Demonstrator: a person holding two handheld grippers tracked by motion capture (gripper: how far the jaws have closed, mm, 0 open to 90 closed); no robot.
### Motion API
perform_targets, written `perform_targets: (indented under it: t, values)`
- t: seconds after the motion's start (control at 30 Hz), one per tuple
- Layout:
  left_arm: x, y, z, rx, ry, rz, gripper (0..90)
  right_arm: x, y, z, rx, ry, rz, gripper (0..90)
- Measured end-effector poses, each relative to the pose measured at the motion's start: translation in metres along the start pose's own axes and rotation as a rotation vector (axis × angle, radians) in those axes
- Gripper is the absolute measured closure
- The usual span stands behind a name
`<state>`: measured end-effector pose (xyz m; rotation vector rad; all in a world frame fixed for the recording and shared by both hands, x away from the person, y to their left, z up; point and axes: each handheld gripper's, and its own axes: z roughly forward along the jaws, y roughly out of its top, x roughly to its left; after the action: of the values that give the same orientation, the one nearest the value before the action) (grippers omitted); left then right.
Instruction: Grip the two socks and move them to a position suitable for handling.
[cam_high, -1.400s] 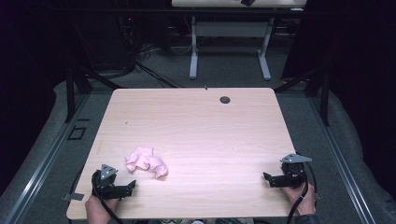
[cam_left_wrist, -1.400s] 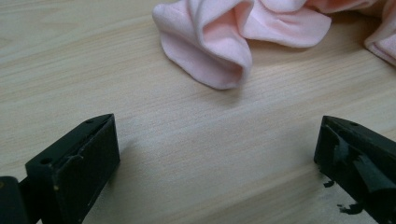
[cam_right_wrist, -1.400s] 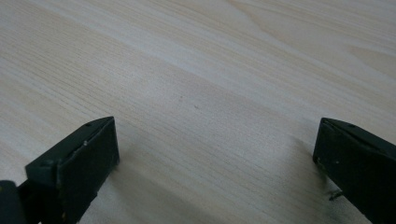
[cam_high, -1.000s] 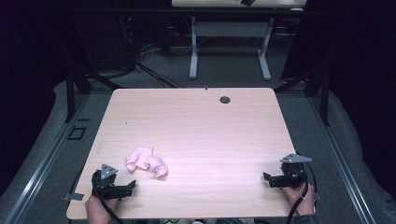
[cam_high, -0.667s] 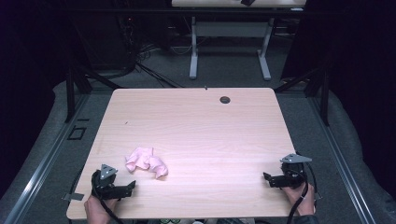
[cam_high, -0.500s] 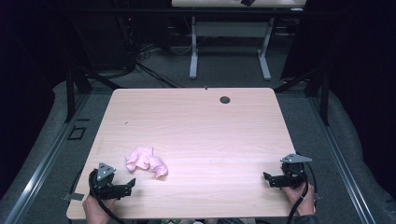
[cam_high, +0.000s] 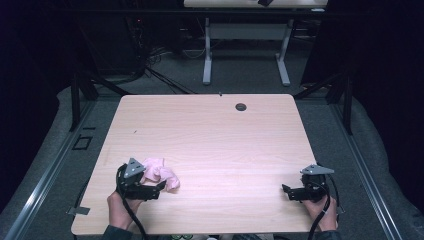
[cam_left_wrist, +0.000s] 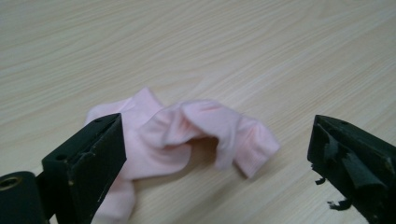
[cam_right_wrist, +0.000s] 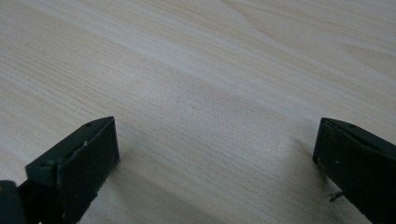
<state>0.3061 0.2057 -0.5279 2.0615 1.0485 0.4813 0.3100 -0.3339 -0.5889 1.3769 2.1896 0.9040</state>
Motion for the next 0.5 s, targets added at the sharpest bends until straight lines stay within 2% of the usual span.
perform_targets:
  t: [0.07, 0.17, 0.23, 0.33, 0.37, 0.4, 0.43, 0.47, 0.5]
  values:
    - [-0.002, 0.004, 0.009, 0.012, -0.016, 0.019, 5.9, 0.0, 0.0, 0.0, 0.0, 0.0, 0.0, 0.0]
    - [-0.002, 0.008, 0.022, 0.031, -0.023, 0.019, 8.6, 0.0, 0.0, 0.0, -0.001, -0.004, 0.002, 0.0]
    - [-0.002, 0.009, 0.033, 0.064, -0.025, 0.027, 15.2, -0.001, 0.0, 0.0, 0.007, -0.008, 0.0, 0.0]
    - [-0.003, 0.007, 0.039, 0.087, -0.022, 0.029, 17.3, -0.001, 0.0, 0.0, 0.006, -0.008, 0.0, 0.0]
    - [-0.004, 0.004, 0.044, 0.102, -0.023, 0.037, 22.3, -0.001, 0.0, 0.0, 0.002, -0.009, 0.007, 0.0]
    - [-0.004, 0.004, 0.044, 0.102, -0.023, 0.037, 24.0, -0.001, 0.0, 0.0, 0.002, -0.009, 0.007, 0.0]
    - [-0.005, 0.003, 0.047, 0.121, -0.019, 0.048, 24.0, -0.001, 0.0, 0.0, 0.002, -0.009, 0.007, 0.0]
    - [-0.006, 0.002, 0.048, 0.127, -0.021, 0.048, 29.5, -0.001, 0.0, 0.0, 0.002, -0.009, 0.007, 0.0]
    - [-0.007, 0.001, 0.049, 0.131, -0.02, 0.055, 31.1, -0.001, 0.0, 0.0, 0.001, -0.008, 0.007, 0.0]
